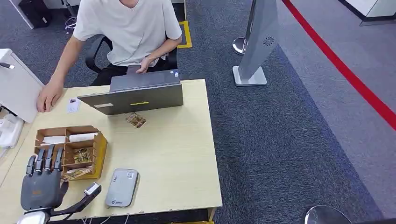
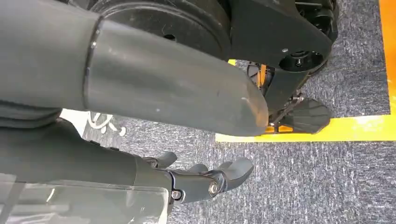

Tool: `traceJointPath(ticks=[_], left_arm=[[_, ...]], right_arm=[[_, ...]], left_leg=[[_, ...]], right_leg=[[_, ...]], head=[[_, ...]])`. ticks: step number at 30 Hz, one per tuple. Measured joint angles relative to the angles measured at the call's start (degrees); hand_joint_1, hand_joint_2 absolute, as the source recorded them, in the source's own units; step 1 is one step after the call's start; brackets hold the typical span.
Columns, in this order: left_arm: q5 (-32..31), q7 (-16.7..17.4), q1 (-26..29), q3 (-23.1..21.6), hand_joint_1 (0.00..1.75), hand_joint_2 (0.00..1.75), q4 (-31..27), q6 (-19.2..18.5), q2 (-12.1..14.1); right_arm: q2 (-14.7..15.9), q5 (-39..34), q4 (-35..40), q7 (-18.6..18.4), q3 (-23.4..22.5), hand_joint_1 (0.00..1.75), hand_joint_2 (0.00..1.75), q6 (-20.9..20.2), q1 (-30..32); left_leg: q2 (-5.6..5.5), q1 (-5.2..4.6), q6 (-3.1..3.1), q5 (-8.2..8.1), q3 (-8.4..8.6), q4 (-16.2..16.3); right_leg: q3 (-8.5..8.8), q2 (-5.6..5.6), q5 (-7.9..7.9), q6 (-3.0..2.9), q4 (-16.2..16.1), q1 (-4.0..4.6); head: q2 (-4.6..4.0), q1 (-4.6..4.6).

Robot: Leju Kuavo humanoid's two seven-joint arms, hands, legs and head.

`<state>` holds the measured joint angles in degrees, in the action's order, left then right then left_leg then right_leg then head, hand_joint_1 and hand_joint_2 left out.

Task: Pass the card to the sensor for recognition and then transmit it.

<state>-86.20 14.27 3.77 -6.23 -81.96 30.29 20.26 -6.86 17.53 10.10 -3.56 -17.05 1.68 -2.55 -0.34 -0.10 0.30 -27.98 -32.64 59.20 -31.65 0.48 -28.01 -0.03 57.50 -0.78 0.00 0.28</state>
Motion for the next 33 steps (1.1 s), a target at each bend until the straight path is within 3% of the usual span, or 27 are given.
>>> traceJointPath(ticks=[33], left_arm=[[0.0, 2.73, -0.34, -0.31, 0.0, 1.75, 3.24, 3.98, 0.63]], right_arm=[[0.0, 0.68, 0.0, 0.0, 0.0, 0.0, 0.0, -0.17, -0.01]], left_leg=[[0.01, 0.0, 0.0, 0.0, 0.01, 0.0]], right_leg=[[-0.01, 0.0, 0.0, 0.0, 0.0, 0.0]], head=[[-0.02, 0.0]])
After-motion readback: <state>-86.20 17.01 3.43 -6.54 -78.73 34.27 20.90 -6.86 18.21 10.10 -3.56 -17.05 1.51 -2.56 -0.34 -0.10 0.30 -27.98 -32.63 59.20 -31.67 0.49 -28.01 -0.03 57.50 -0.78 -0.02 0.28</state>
